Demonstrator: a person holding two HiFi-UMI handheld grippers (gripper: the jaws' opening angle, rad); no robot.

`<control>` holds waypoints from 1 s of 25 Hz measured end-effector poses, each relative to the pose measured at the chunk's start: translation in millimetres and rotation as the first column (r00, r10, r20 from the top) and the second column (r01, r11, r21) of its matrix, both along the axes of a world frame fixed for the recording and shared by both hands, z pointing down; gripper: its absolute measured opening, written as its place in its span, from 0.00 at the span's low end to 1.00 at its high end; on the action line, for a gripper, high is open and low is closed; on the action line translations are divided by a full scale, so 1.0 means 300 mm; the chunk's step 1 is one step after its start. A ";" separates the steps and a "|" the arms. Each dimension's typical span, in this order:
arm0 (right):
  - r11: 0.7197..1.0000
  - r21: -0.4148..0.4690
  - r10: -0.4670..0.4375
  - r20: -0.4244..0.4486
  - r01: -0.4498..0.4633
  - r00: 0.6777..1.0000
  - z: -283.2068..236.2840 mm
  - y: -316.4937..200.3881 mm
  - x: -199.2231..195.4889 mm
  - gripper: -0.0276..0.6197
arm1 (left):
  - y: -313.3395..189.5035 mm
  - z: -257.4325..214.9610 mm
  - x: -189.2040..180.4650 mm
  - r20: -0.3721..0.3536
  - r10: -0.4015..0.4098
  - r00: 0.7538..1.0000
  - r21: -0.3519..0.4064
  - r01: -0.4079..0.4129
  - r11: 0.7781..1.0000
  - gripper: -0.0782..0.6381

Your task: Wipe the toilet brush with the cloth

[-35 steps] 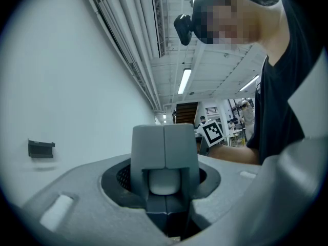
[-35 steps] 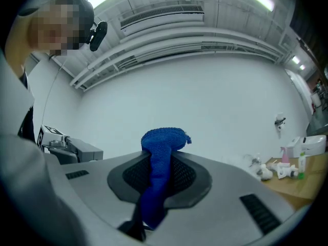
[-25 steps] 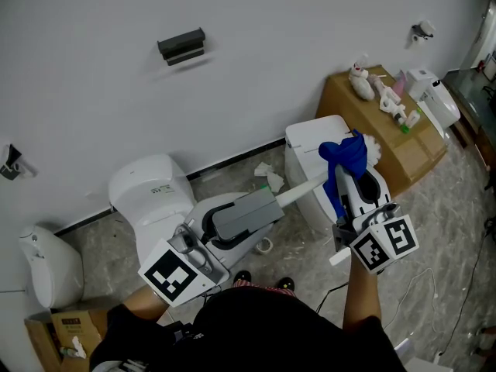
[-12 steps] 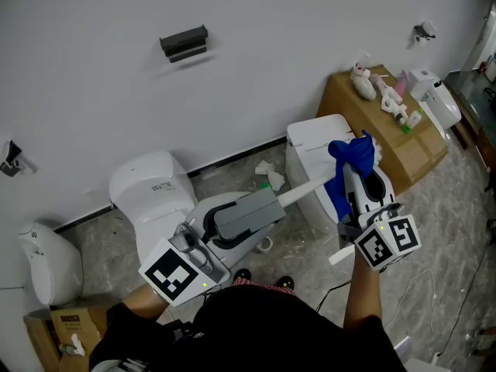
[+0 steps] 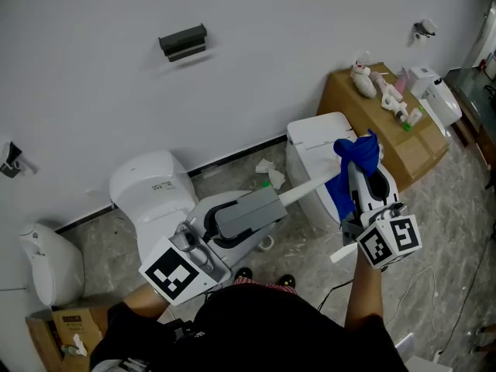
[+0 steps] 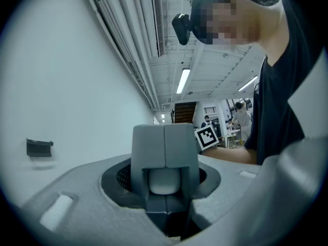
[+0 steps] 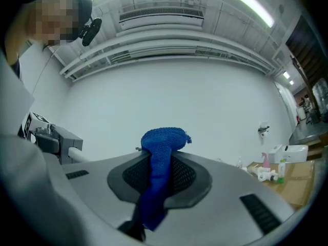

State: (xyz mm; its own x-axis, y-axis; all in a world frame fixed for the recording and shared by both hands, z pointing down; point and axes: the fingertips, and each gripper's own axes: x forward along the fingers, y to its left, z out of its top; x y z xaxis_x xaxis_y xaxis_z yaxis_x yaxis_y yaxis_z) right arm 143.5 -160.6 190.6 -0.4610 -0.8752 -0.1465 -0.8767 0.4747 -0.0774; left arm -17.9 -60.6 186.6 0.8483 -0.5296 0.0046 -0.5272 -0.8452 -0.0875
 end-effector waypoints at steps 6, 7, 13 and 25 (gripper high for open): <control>1.000 0.003 0.011 -0.005 -0.011 1.000 0.006 -0.007 0.005 0.16 | -0.007 0.002 -0.001 0.008 0.004 1.000 -0.004 -0.003 1.000 0.35; 1.000 0.001 0.010 -0.005 -0.010 1.000 0.010 -0.008 0.005 0.16 | -0.008 0.004 -0.001 0.010 0.004 1.000 -0.005 -0.004 1.000 0.35; 1.000 -0.012 0.002 0.018 -0.002 1.000 0.035 0.000 0.016 0.16 | -0.006 0.023 0.006 0.014 0.005 1.000 -0.025 -0.005 1.000 0.35; 1.000 0.017 -0.015 0.047 0.014 0.999 0.016 0.014 0.006 0.16 | -0.020 0.027 0.006 0.016 0.008 1.000 -0.013 -0.008 1.000 0.35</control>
